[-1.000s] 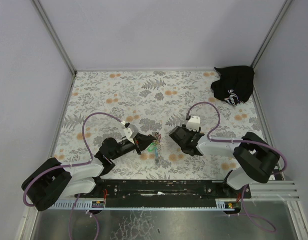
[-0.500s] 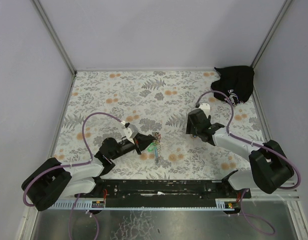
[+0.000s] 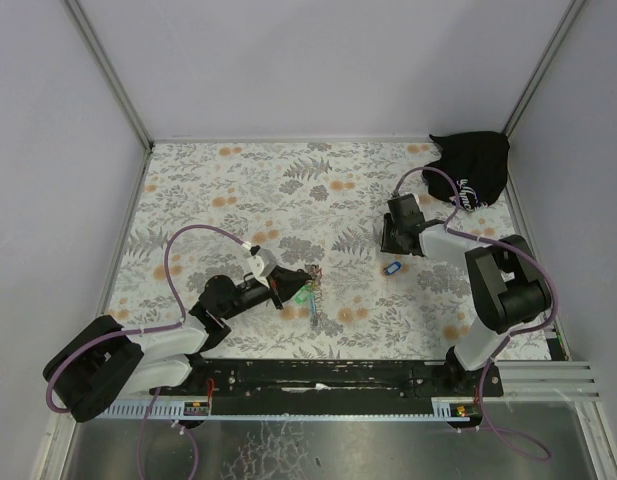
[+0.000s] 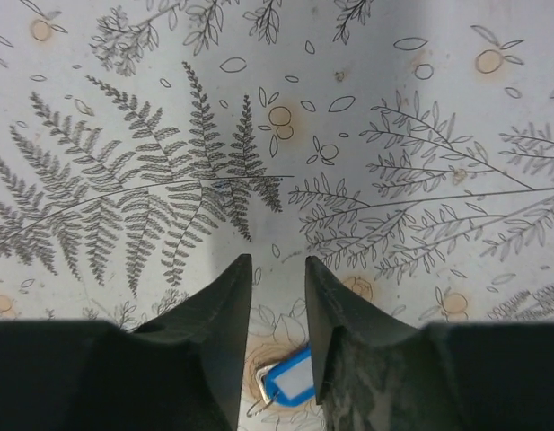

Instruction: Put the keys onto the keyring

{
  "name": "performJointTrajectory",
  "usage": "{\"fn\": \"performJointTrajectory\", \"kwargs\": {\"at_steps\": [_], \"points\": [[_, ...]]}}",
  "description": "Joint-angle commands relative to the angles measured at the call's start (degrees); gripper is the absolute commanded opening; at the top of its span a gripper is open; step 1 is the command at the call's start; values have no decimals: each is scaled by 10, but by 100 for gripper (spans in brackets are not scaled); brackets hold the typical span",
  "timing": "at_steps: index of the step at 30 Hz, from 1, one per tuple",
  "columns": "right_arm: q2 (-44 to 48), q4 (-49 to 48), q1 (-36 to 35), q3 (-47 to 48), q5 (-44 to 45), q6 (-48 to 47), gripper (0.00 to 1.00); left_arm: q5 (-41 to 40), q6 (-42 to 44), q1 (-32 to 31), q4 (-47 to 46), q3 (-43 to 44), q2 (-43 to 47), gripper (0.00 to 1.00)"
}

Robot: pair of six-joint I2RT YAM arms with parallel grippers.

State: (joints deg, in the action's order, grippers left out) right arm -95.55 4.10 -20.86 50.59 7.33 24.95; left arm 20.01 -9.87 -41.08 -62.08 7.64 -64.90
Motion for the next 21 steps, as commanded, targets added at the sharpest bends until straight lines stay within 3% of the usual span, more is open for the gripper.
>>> {"fn": "performJointTrajectory", "kwargs": {"at_steps": [1, 12, 21], "points": [[-14, 23, 7, 22, -14, 6, 32, -5, -2, 3, -38, 1, 6, 0], [42, 106, 7, -37, 14, 40, 26, 0, -2, 3, -38, 4, 2, 0], [78, 131, 4, -84, -53, 43, 16, 2, -2, 4, -32, 5, 8, 0]]}}
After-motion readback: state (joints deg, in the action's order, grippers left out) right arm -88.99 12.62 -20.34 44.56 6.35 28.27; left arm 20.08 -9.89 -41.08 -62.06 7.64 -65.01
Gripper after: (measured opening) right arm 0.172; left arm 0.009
